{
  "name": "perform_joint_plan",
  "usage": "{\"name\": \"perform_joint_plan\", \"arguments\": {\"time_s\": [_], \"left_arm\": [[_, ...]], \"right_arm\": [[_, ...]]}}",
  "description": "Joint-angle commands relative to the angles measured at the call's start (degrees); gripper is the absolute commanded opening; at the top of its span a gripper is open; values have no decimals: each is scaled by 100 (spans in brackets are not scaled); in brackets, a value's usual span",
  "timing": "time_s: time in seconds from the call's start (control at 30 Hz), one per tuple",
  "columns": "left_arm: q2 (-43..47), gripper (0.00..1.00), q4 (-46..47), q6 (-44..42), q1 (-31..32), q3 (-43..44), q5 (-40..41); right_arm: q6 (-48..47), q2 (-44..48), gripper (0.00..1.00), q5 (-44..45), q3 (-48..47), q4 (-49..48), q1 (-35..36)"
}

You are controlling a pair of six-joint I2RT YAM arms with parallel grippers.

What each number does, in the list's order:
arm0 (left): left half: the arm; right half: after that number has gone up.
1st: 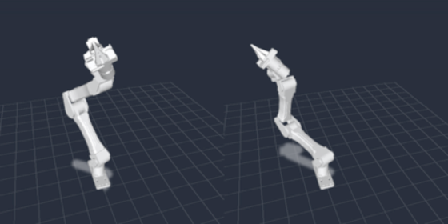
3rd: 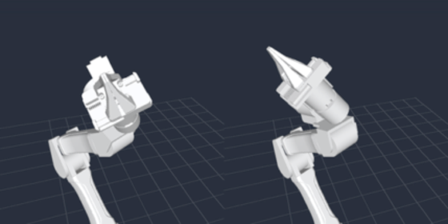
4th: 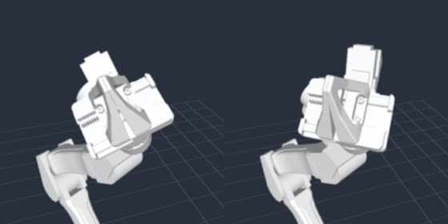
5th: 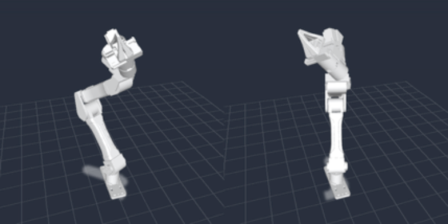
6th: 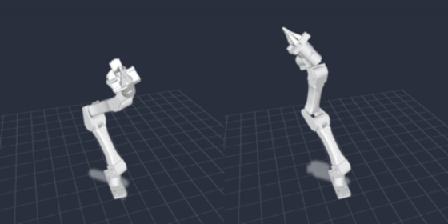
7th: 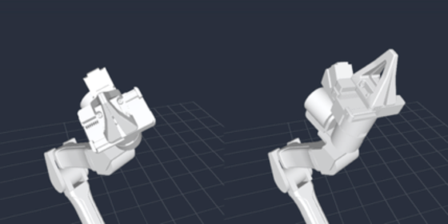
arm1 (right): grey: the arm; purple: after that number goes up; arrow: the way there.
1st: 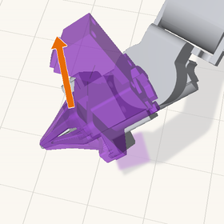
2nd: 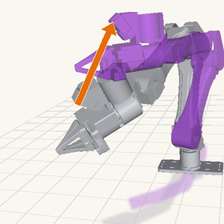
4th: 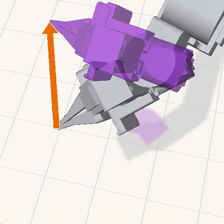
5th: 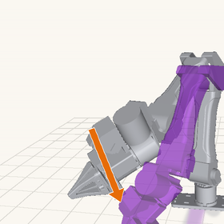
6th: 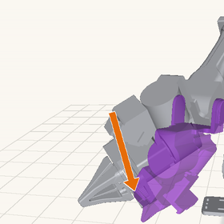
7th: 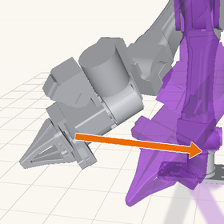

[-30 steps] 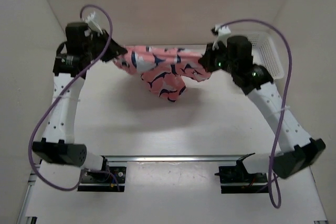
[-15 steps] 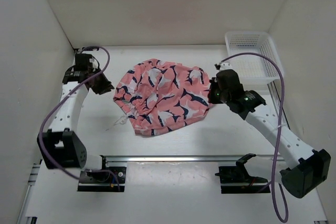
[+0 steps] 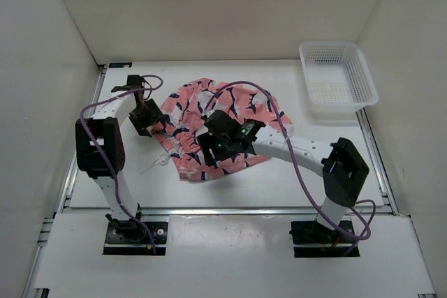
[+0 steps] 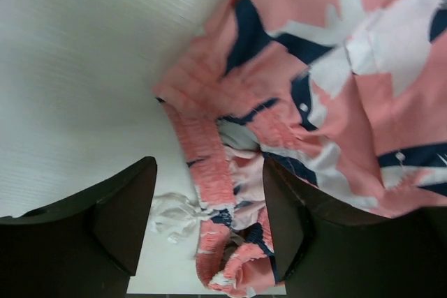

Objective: Fold and stack the shorts
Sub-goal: Flatten the shorts out

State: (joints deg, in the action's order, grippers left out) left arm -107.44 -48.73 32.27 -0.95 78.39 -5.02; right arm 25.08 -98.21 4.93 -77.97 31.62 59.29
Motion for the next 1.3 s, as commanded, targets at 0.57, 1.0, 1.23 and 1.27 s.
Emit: {"name": "perform_joint_plan", "arguments": {"time_s": [0.57,1.0,1.23,1.27], "left_arm": [[-736,10,-127,-186,157,1038,510],[319,10,-189,-292,-81,862,203],[409,10,-242,-362,-133,1090,-131],[330,10,-242,-362,-133,1343,-131]], "right_arm": [[313,-1805,89,-1292,-1694,99,-14],[480,-1536,0,-161,-1020,-6,-22],[-19,-550,0,-78,-324,-278,-163],[-116,-550,0,-680,-324,-470,-163]]}}
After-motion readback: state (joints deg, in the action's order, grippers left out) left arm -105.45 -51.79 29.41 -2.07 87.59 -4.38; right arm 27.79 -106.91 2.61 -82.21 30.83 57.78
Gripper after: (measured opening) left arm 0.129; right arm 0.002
